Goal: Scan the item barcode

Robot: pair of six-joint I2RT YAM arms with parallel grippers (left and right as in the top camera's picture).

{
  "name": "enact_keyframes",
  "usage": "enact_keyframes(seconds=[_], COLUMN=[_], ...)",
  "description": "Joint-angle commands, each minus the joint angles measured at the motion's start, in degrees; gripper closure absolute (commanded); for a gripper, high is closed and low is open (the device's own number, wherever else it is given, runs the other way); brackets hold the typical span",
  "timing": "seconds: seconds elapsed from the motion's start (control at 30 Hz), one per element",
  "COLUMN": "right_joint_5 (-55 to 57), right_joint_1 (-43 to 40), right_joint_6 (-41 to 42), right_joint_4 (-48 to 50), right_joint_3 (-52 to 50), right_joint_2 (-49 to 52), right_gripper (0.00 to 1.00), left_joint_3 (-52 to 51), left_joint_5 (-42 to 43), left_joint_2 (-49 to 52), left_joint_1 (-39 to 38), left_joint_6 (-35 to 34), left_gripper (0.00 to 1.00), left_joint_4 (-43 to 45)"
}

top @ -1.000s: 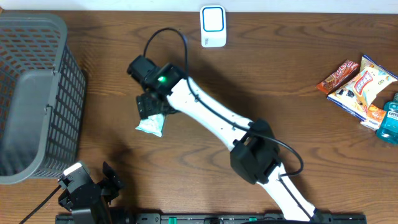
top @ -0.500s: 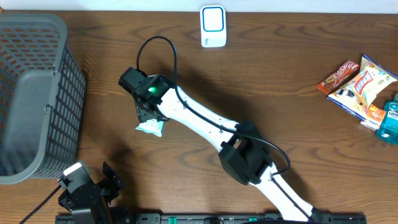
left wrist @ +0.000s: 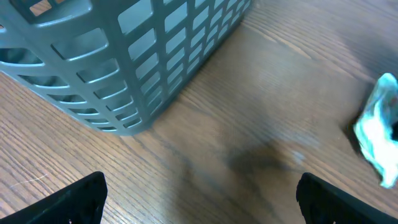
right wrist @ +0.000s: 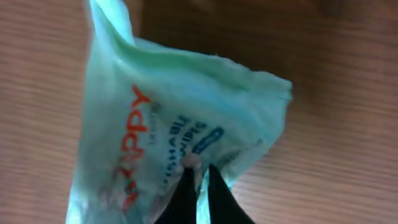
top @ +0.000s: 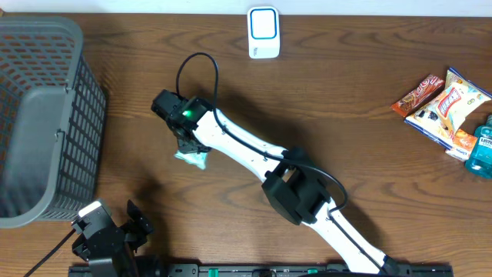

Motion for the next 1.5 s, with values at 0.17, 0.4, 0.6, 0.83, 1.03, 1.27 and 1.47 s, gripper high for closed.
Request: enact_keyframes(seconds=[0.17,0.4,0.6,0.83,1.03,1.27,1.47], right_joint_5=[14.93,15.65,14.71,13.05,14.16,21.16,26.14], right_joint_1=[-3.19,-7.17,-7.39,-4.22,0.74,1.84,0.42], right_joint_6=[0.52,-2.80,-3.61,-8.61,-11.39,-10.82,-7.67], right_joint_4=[-11.98,-16.55,-17.42,-15.21,-15.15,-15.19,-15.93], right_joint_3=[-0.15,0.02,0.52,0.22,-0.26,-0.26,-0.28], right_joint_2=[1.14,-2.40,-9.68,-11.82,-5.51,1.16,2.56], right_gripper=[0.99,0.94,0.39,0.33,0.32,0.18,0.19], left_joint_3=[0.57,0.57,0.57,0.57,0.57,0.57,0.57], left_joint_5=[-0.52,-0.52,-0.52,-0.52,-0.52,-0.52,-0.52], left_joint_2=[-0.04,-0.04,-0.04,-0.04,-0.04,-0.04,-0.04], left_joint_1=[0.09,0.09,0.09,0.09,0.09,0.09,0.09], left_joint_6=[-0.52,-0.52,-0.52,-0.52,-0.52,-0.52,-0.52], left_gripper=[0.03,0.03,0.03,0.03,0.02,0.03,0.03], left_joint_4=[-0.02,-0.02,-0.02,-0.02,-0.02,-0.02,-0.02])
